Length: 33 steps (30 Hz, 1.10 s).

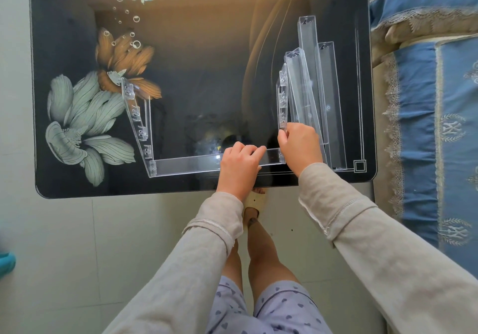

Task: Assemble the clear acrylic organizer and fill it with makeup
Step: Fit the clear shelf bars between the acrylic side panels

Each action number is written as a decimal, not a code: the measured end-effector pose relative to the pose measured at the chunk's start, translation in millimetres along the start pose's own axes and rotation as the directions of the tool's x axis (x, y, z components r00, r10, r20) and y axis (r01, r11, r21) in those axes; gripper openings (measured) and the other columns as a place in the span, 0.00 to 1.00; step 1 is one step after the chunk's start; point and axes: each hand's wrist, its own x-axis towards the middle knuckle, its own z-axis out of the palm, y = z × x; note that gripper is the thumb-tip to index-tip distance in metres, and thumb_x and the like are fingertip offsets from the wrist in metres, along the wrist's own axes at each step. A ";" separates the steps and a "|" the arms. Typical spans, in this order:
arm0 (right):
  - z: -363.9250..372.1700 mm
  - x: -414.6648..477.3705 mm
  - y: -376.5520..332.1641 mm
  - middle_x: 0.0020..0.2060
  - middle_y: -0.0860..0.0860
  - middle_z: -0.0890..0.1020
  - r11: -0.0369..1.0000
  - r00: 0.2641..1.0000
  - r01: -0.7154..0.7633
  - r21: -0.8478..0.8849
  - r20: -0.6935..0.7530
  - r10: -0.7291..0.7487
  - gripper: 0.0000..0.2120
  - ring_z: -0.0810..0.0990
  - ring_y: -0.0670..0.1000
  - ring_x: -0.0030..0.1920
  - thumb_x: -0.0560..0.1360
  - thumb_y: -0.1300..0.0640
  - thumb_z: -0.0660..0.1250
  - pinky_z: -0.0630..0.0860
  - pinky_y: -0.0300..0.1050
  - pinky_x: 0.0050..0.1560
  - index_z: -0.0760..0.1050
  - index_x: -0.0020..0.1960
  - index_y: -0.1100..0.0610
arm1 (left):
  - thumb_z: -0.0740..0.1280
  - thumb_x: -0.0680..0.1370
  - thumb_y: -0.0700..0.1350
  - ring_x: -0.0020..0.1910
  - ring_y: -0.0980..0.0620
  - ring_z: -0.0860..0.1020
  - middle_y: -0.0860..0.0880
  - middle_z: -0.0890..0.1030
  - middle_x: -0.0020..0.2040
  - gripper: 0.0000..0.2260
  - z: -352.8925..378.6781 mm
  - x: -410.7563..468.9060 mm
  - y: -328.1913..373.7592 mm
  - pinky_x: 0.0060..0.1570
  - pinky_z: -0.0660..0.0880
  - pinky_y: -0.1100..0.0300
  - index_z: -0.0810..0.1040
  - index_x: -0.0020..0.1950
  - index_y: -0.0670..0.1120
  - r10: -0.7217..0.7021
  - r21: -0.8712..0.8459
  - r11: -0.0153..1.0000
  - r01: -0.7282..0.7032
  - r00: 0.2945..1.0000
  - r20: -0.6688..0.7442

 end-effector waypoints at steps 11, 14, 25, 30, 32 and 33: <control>-33.6 -2.8 32.8 0.41 0.58 0.84 0.966 0.988 -0.122 0.229 -0.064 0.140 0.13 0.79 0.56 0.42 0.76 0.53 0.61 0.75 0.44 0.47 0.80 0.44 0.60 | 0.79 0.62 0.38 0.43 0.43 0.82 0.44 0.85 0.44 0.20 7.1 4.3 8.8 0.45 0.80 0.51 0.82 0.52 0.42 0.060 -0.045 0.997 -0.061 0.998 -0.028; -48.1 6.1 59.9 0.49 0.59 0.83 0.927 0.931 -0.231 0.295 -0.211 0.299 0.11 0.78 0.56 0.48 0.76 0.59 0.59 0.73 0.45 0.51 0.78 0.53 0.61 | 0.76 0.66 0.38 0.47 0.42 0.81 0.43 0.85 0.48 0.18 8.5 9.8 13.5 0.49 0.78 0.50 0.81 0.55 0.41 0.041 -0.083 0.996 -0.040 0.999 0.004; -31.4 54.5 74.8 0.57 0.60 0.79 0.858 0.870 -0.403 0.320 -0.158 0.467 0.11 0.76 0.59 0.58 0.76 0.65 0.58 0.71 0.44 0.56 0.76 0.56 0.64 | 0.72 0.71 0.41 0.53 0.43 0.79 0.44 0.83 0.51 0.18 13.1 15.0 14.6 0.56 0.75 0.50 0.78 0.60 0.43 0.065 -0.056 0.996 -0.065 0.998 0.004; -39.9 47.3 74.7 0.54 0.62 0.78 0.827 0.836 -0.438 0.352 -0.179 0.519 0.12 0.76 0.60 0.55 0.78 0.65 0.52 0.69 0.46 0.48 0.72 0.55 0.64 | 0.71 0.72 0.43 0.58 0.43 0.78 0.45 0.81 0.56 0.20 2.8 6.6 7.3 0.62 0.72 0.50 0.76 0.63 0.44 0.039 -0.012 0.999 -0.040 0.999 -0.012; -46.9 40.0 73.2 0.51 0.62 0.78 0.822 0.845 -0.412 0.392 -0.172 0.506 0.11 0.77 0.61 0.53 0.78 0.65 0.51 0.75 0.52 0.51 0.70 0.55 0.62 | 0.72 0.71 0.42 0.58 0.43 0.78 0.45 0.82 0.56 0.19 -3.9 -1.2 2.0 0.63 0.72 0.49 0.77 0.61 0.43 -0.011 -0.030 0.999 0.009 0.999 -0.051; -51.0 35.8 71.4 0.49 0.61 0.78 0.830 0.858 -0.384 0.405 -0.175 0.482 0.11 0.77 0.61 0.51 0.78 0.65 0.51 0.76 0.56 0.52 0.69 0.56 0.61 | 0.70 0.73 0.42 0.60 0.44 0.77 0.45 0.81 0.58 0.18 -7.3 -5.4 -2.0 0.65 0.70 0.49 0.76 0.63 0.44 -0.050 -0.055 0.997 0.047 0.997 -0.057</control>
